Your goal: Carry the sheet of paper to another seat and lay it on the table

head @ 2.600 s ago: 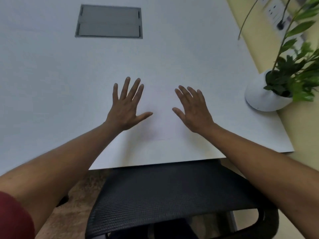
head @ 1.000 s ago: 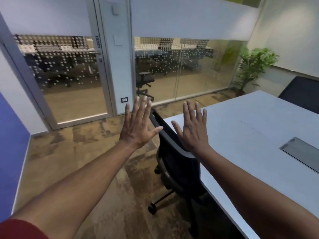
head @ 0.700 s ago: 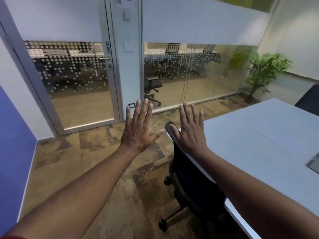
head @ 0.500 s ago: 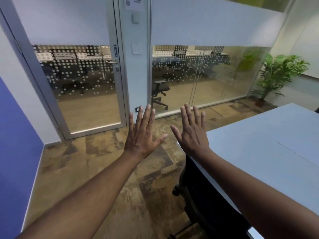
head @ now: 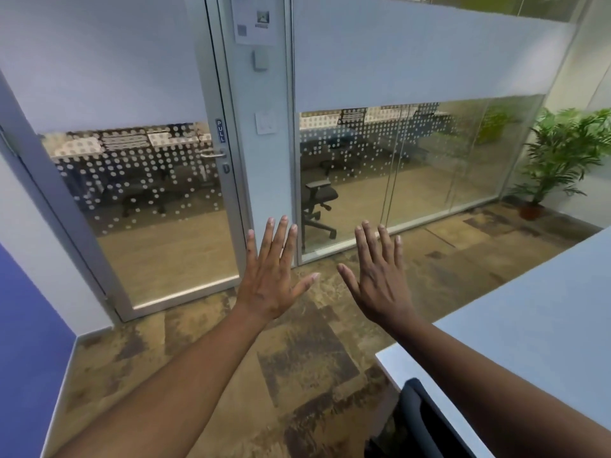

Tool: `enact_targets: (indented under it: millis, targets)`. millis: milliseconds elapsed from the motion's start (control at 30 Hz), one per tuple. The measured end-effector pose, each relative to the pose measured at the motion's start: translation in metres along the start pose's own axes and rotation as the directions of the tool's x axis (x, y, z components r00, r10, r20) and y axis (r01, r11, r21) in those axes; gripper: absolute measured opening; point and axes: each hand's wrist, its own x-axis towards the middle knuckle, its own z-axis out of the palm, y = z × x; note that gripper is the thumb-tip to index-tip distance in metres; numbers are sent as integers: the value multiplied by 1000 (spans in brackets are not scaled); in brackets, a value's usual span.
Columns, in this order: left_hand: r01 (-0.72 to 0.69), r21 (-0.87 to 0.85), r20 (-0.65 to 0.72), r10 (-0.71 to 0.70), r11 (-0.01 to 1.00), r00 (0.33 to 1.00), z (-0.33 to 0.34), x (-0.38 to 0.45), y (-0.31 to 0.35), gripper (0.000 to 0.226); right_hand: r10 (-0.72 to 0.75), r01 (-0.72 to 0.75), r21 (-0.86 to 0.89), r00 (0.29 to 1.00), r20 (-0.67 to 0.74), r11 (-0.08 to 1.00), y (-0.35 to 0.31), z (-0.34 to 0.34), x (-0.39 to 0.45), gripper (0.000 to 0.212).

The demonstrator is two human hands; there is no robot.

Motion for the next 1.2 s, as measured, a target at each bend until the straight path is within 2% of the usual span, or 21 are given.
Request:
enact_targets:
  millis: [267, 433, 533, 633, 900, 1200]
  targets:
    - [-62, -79, 2, 62, 995, 998, 116, 99, -64, 104, 90, -88, -62, 996, 21, 994, 21, 89, 108, 85]
    - [-90, -169, 69, 103, 982, 992, 190, 160, -107, 105, 181, -173, -137, 982, 48, 975, 28, 142, 168, 85]
    - [-192, -221, 35, 205, 956, 978, 231, 204, -132, 105, 253, -248, -171, 968, 6, 954, 36, 164, 201, 84]
    - [-255, -266, 72, 283, 930, 957, 267, 243, -140, 105, 365, -358, -162, 931, 14, 919, 48, 180, 224, 83]
    - [-396, -350, 60, 442, 849, 895, 360, 333, -99, 106, 518, -504, -260, 855, -18, 823, 134, 211, 265, 89]
    - [-560, -438, -55, 601, 703, 797, 464, 472, 2, 105, 656, -640, -277, 754, -47, 716, 284, 239, 309, 85]
